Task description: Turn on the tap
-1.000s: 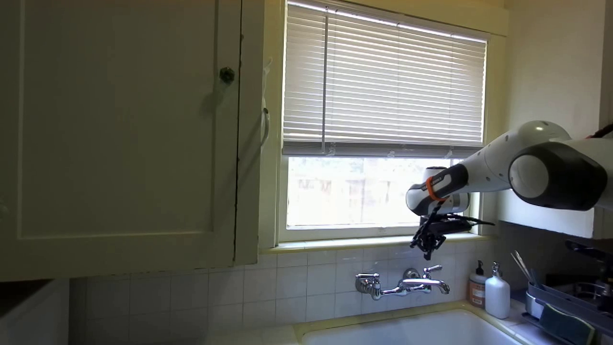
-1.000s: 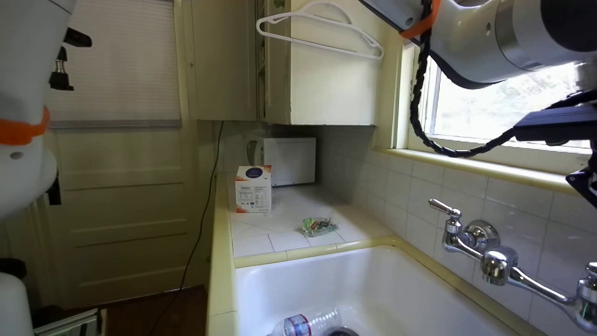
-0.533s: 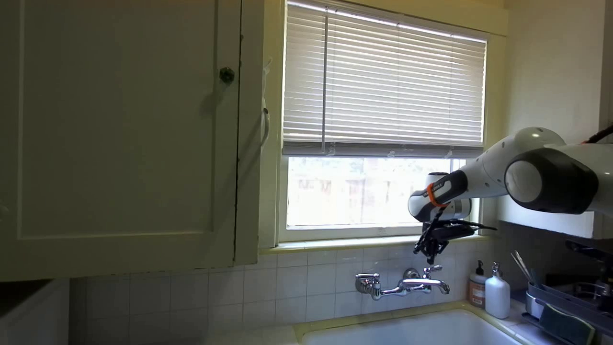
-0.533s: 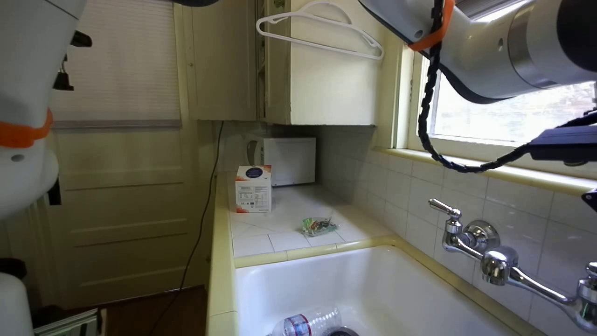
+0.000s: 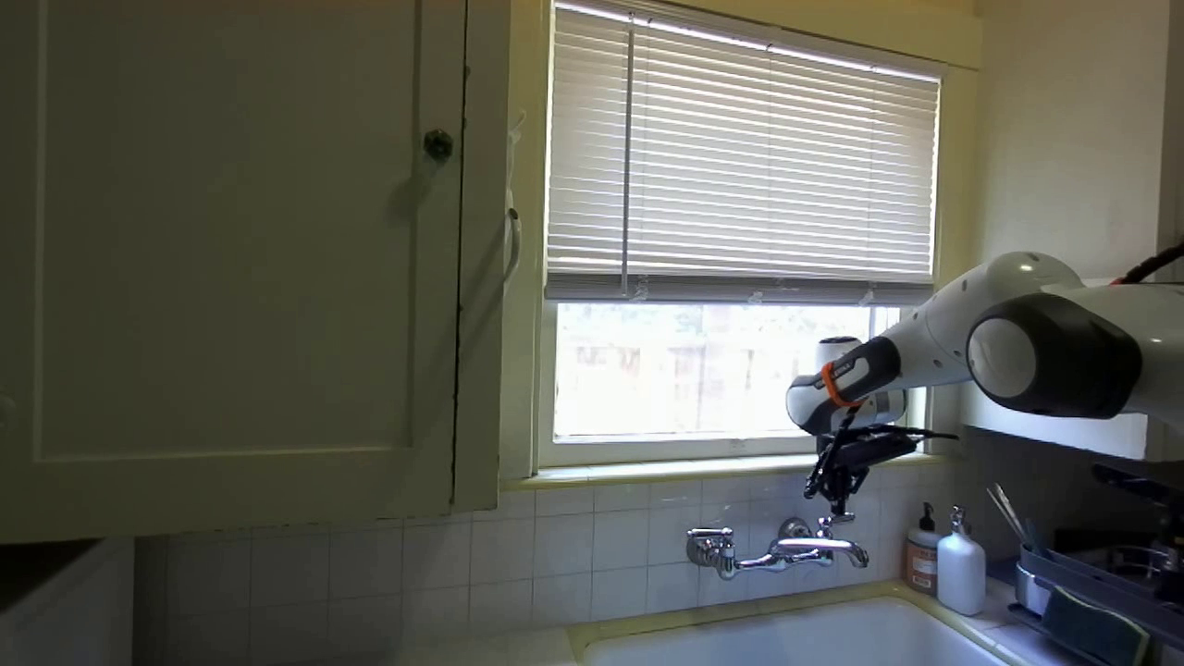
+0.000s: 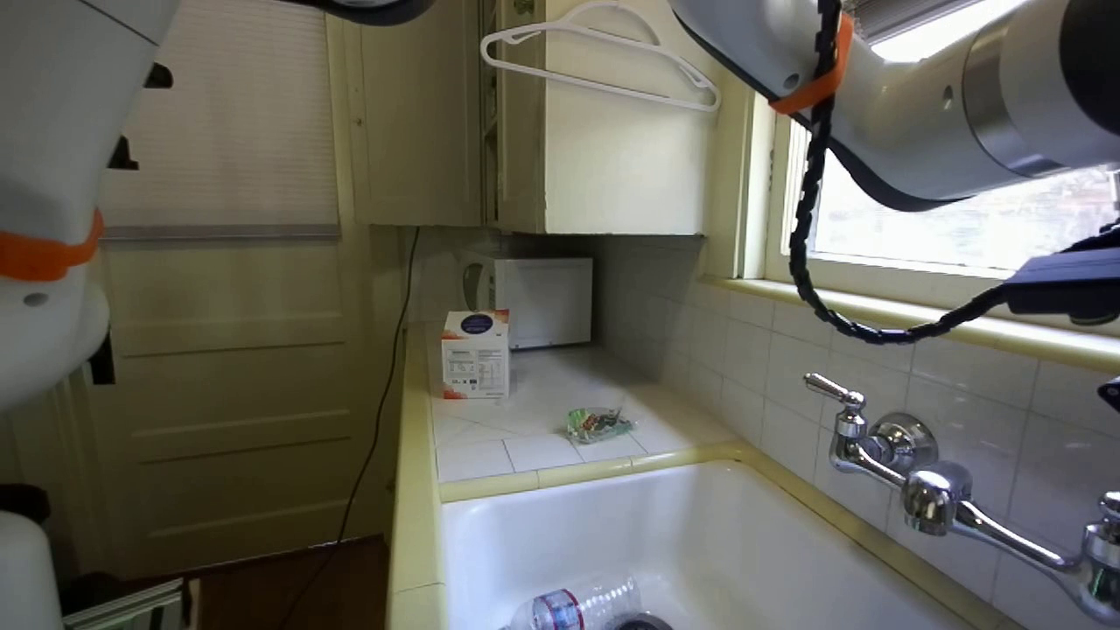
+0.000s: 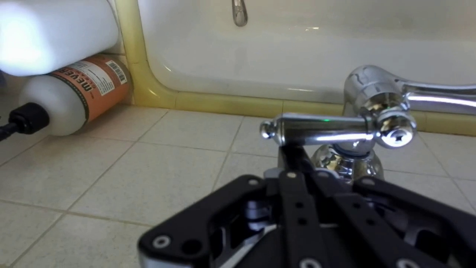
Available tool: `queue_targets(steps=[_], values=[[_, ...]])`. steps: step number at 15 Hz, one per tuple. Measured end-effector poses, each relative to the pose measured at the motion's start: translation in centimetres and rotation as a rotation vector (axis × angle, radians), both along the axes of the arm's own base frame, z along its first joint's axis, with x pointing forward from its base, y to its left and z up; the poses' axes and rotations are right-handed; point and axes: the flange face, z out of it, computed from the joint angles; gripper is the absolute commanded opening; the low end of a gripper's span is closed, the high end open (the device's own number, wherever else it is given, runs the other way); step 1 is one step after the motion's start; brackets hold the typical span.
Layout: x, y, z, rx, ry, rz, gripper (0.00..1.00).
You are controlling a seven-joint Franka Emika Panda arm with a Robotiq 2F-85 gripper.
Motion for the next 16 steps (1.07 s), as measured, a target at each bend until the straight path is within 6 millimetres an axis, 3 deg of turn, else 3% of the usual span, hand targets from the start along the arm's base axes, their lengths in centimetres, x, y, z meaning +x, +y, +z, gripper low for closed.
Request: queue_targets(steps=[8, 16], values=[[-0.2, -0.1, 0.1, 0.021, 0.083, 0.074, 0.00], [-2.0, 0.8, -0.1, 0.118, 0.212, 0.165, 0.00]])
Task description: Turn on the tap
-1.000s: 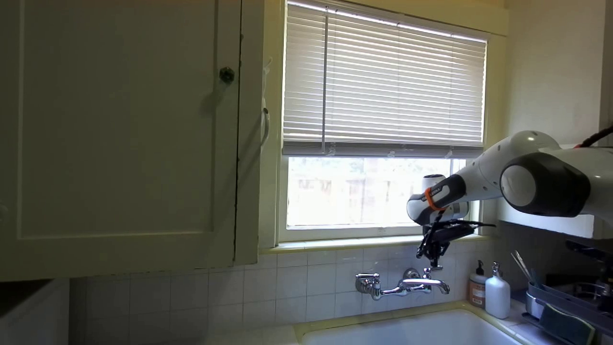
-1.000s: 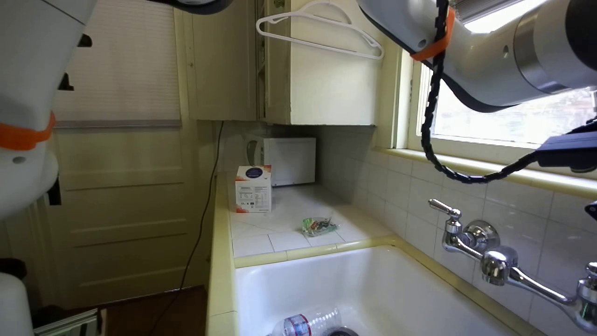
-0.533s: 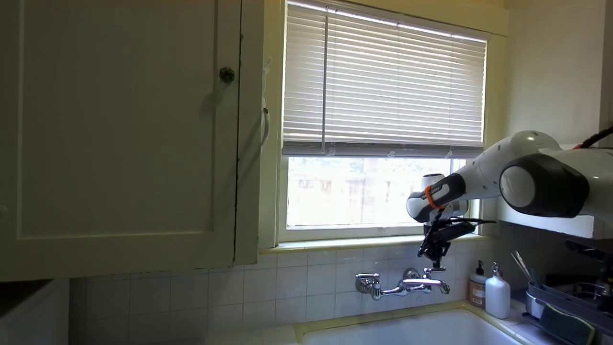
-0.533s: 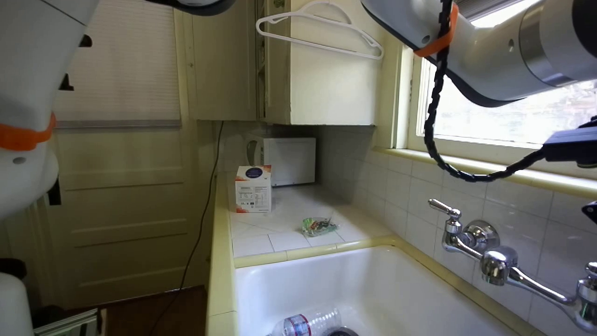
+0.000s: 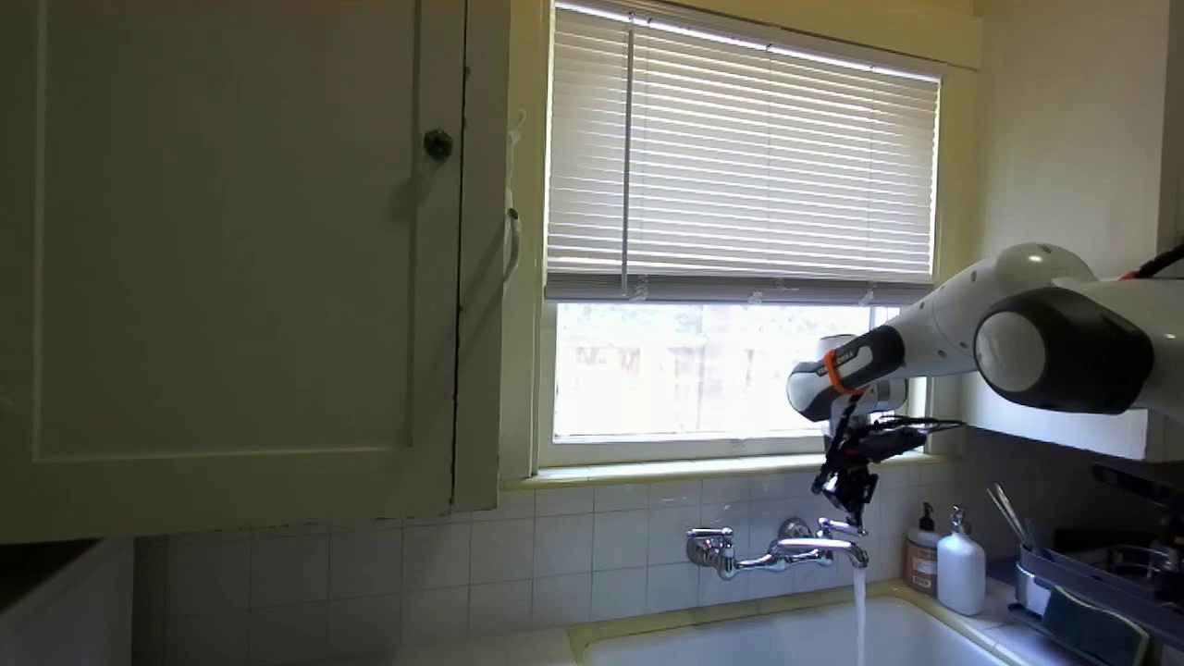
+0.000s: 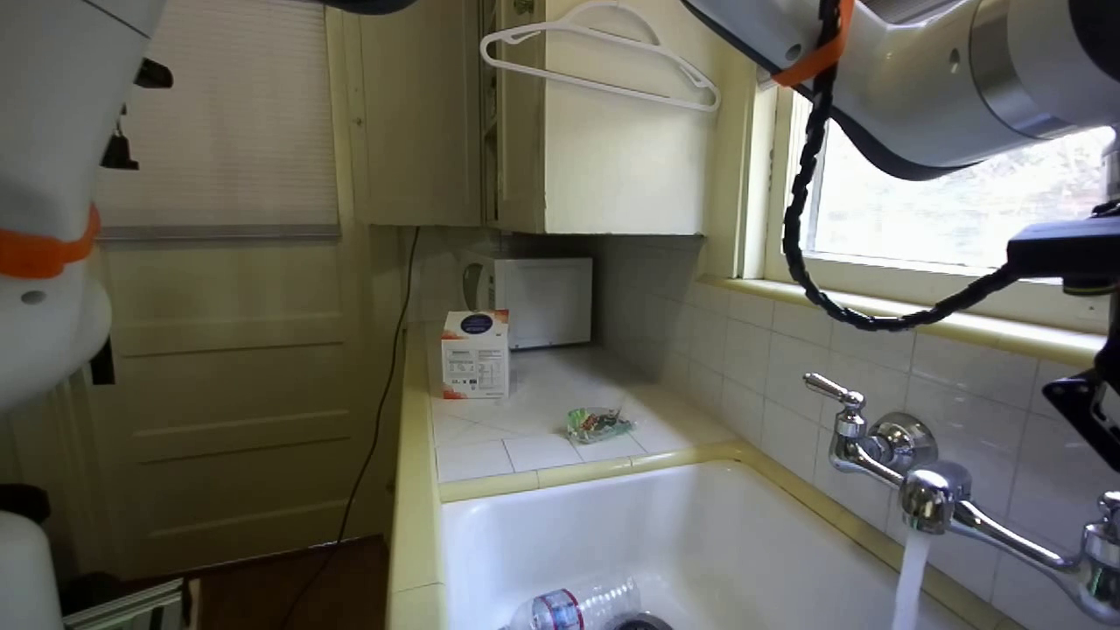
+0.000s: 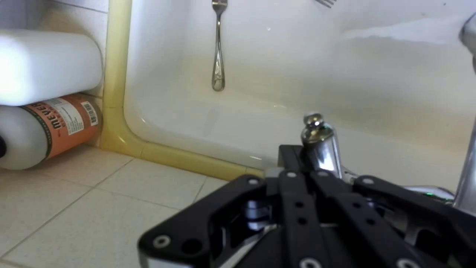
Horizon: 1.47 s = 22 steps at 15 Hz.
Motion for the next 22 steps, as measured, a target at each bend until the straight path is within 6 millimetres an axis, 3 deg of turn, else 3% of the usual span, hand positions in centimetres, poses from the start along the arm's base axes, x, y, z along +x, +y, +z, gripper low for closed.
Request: queue_targets(steps=[5, 7, 10, 13, 16, 19, 22], values=[[-1.2, -0.2, -0.3, 0.000, 0.014, -0.092, 0.00], [-1.6, -0.1, 1.1, -0.012, -0.007, -0.133, 0.00], [-2.5, 0.9, 5.1, -0.014, -0.043, -0.153, 0.00], [-4.2, 3.2, 8.8, 0.030, -0.022, -0.148, 0.00], [-5.2, 6.2, 11.2, 0.094, -0.014, -0.131, 0.00], [-5.0, 9.3, 11.7, 0.130, -0.023, -0.093, 0.00], [-3.9, 12.7, 10.6, 0.145, -0.003, -0.054, 0.00]])
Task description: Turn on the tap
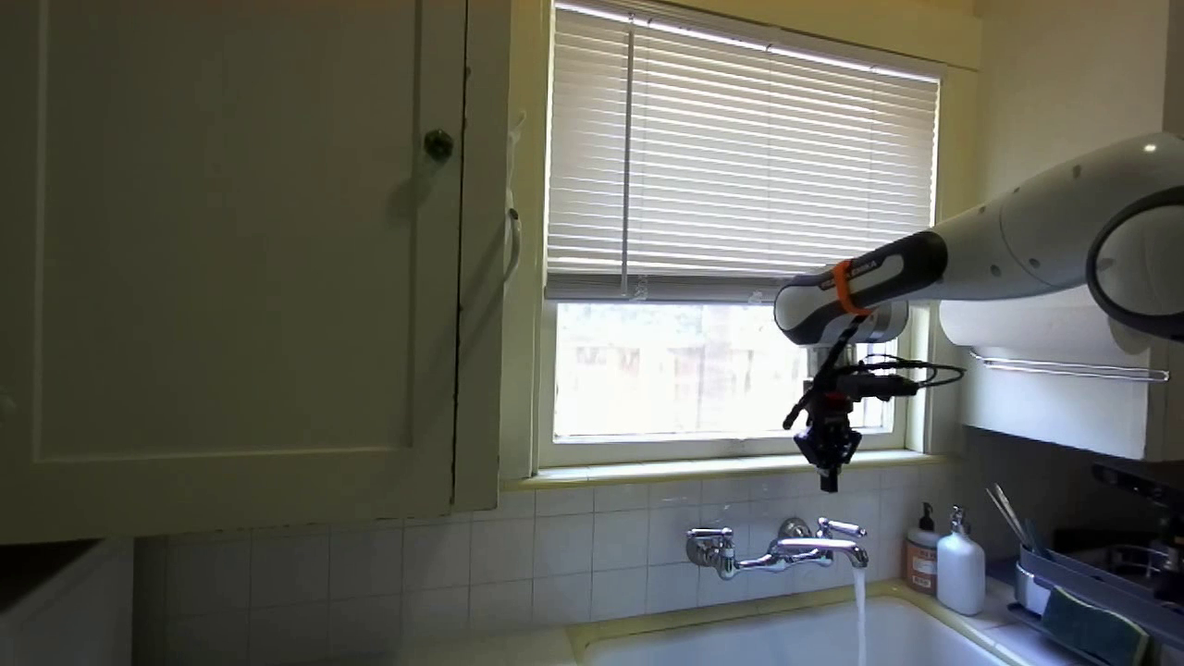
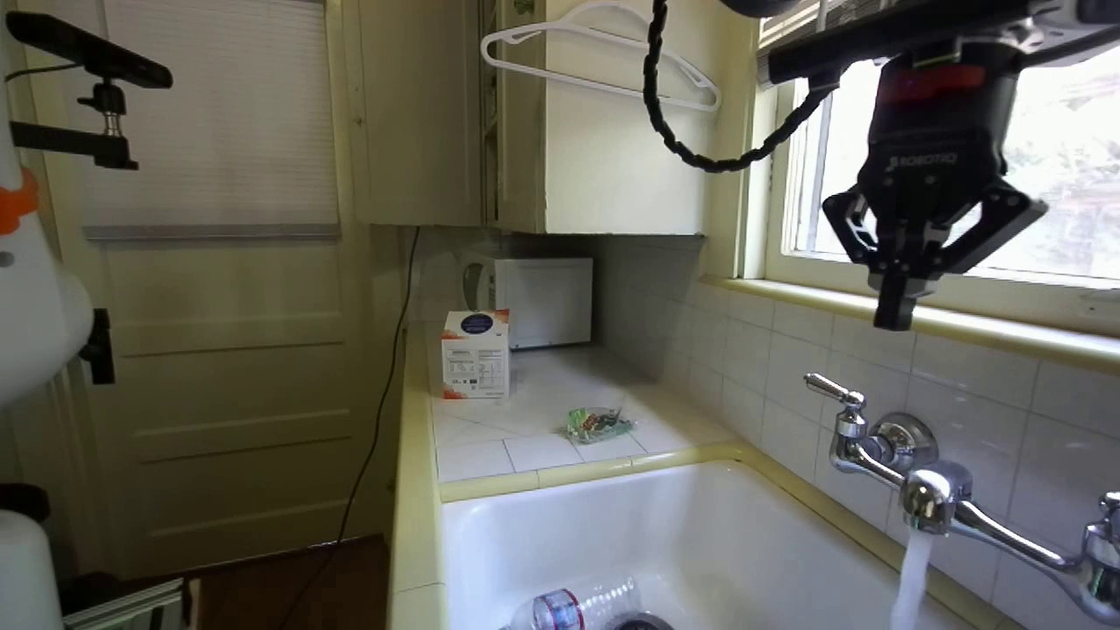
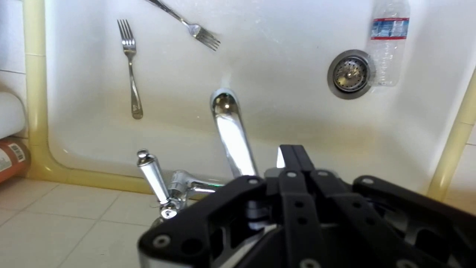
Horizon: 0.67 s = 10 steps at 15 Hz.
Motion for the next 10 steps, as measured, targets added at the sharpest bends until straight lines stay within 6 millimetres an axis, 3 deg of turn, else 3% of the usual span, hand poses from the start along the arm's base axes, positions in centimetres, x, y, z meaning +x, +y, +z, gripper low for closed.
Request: queue_targets(steps=[6, 10], values=[[3.3, 7.8, -3.3, 0.049, -0.013, 0.034, 0.00], [6.7, 11.1, -4.9, 0.064, -0.135, -0.008, 0.00]])
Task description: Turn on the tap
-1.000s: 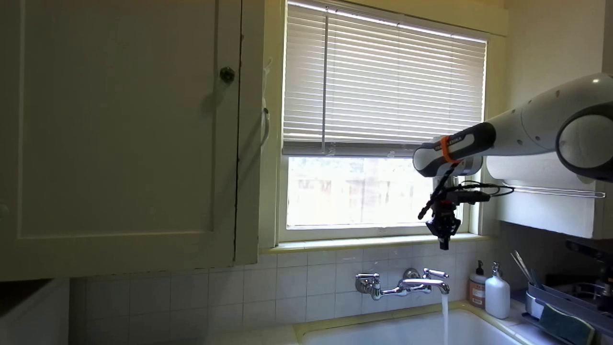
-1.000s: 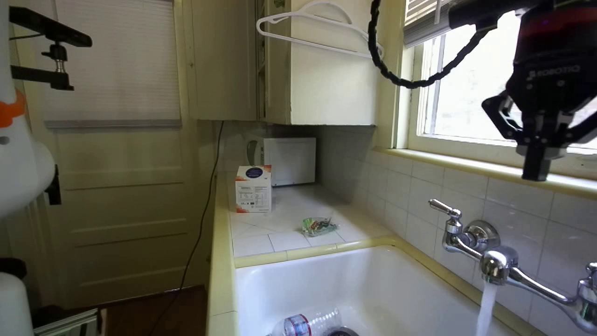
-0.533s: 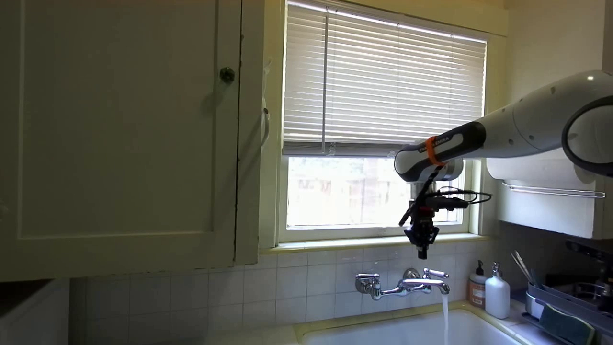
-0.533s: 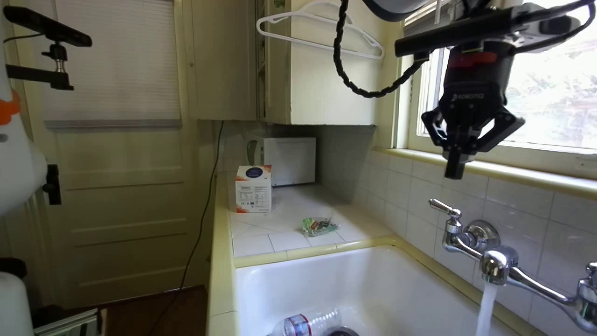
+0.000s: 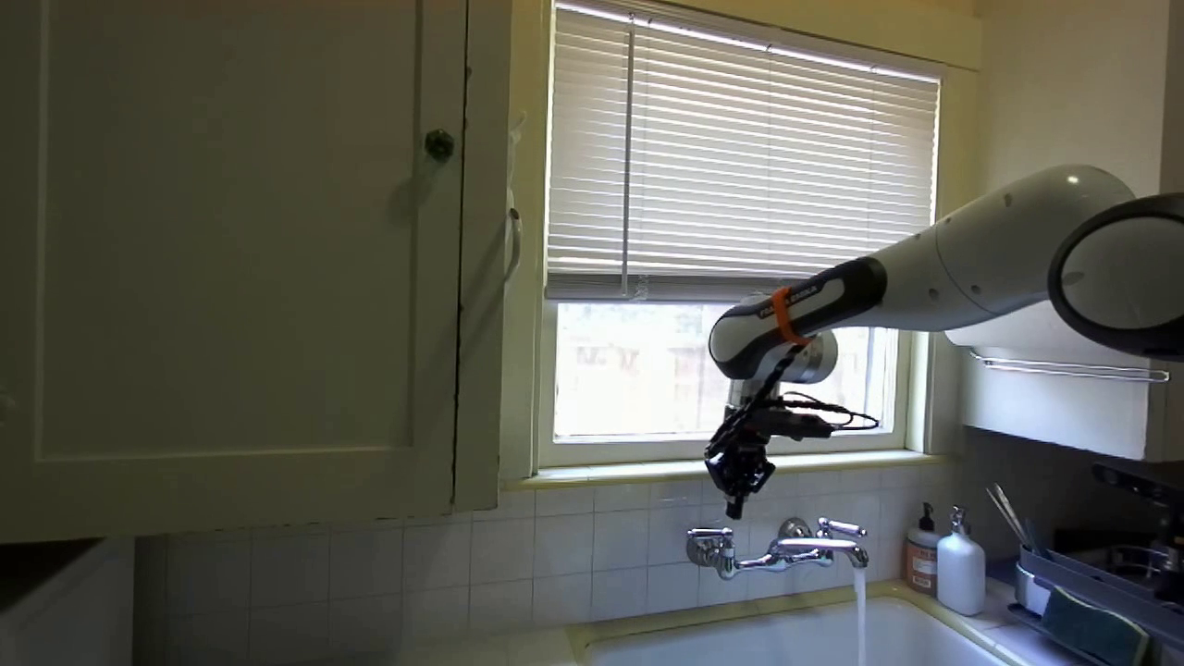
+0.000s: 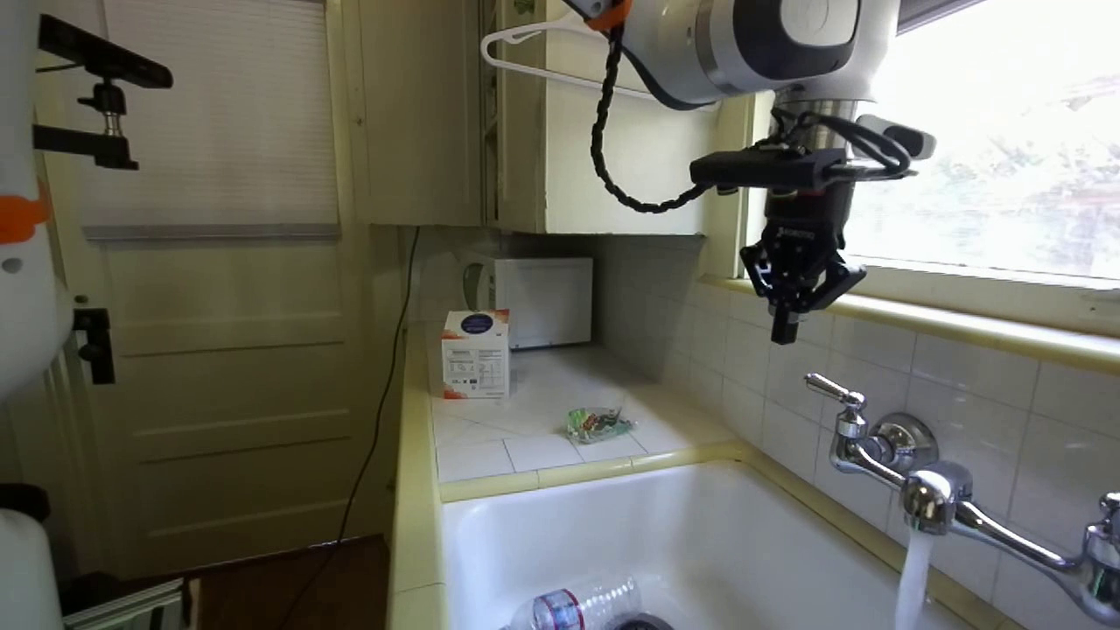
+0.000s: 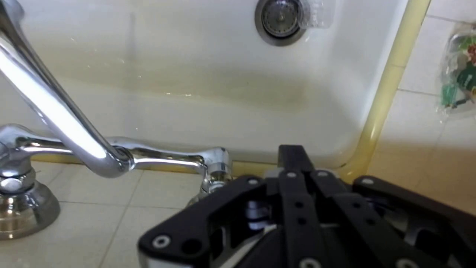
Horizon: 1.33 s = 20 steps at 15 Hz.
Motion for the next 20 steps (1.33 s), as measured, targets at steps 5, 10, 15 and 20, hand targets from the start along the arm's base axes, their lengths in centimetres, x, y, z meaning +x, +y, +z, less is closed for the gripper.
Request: queue_targets(steps=[5, 10, 15, 20], values=[[3.2, 0.7, -2.5, -0.017, -0.141, -0.085, 0.00], [5.1, 0.5, -3.8, -0.043, -0.302, -0.133, 0.00], [5.2, 0.5, -5.5, -0.059, -0.356, -0.139, 0.00], [4.8, 0.5, -7.0, -0.068, -0.322, -0.129, 0.00]])
